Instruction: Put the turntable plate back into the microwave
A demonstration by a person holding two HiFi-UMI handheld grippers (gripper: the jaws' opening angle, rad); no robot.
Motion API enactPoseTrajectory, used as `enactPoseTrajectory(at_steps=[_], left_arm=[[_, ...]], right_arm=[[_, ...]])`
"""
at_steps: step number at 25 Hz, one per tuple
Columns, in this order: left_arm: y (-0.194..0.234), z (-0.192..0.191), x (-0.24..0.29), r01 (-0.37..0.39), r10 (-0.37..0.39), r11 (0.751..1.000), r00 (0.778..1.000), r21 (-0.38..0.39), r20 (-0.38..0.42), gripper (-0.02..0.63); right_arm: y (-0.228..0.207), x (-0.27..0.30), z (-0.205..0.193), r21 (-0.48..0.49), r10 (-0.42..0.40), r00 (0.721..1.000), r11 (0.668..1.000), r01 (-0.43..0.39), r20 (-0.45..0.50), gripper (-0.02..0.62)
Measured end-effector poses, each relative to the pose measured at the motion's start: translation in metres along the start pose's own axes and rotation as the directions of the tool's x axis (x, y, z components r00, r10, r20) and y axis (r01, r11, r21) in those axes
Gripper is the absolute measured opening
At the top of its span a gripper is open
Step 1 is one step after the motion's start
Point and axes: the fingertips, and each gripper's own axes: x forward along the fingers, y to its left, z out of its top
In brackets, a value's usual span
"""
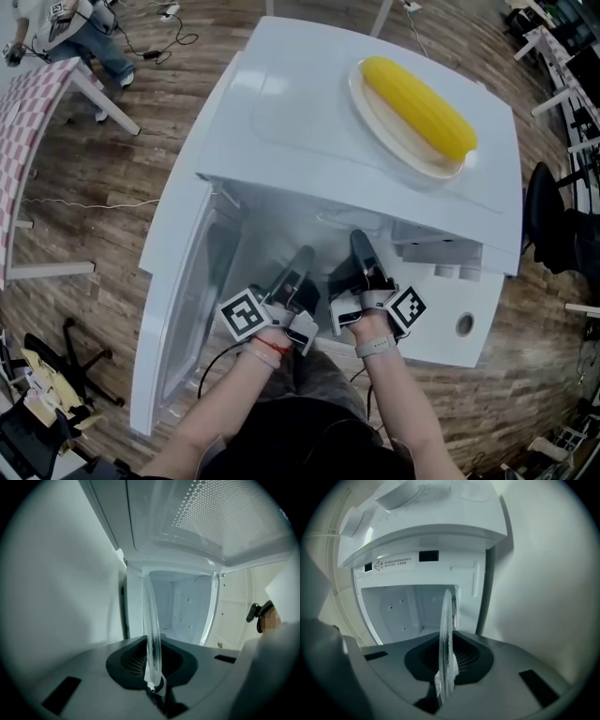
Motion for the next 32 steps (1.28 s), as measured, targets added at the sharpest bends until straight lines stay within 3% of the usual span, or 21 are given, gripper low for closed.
enactPoseTrajectory(at_steps=[14,19,32], left_arm=[[0.006,0.009,0.001,-0.016,0.018,0.999,0.999,-0.041,0.048,0.031],[0.007,0.011,0.004,-0.025,0.028,0.998,0.998,-0.052,0.062,0.031],[0.004,0.02,0.014,-0.023,0.026,0.999,0.996,-0.035,0.084,0.031]], right_arm=[[-0.002,-0.006,-0.012,-0.06,-0.017,0.998,0.998,0.014,-0.056,0.041],[-0.002,-0.019,-0.029,-0.069,-0.018,0.99,0.998,0.008,-0.137,0.041],[-0.001,-0.021,-0.046,0.047,0.023,0.983,0.999,-0.015,-0.181,0.041]])
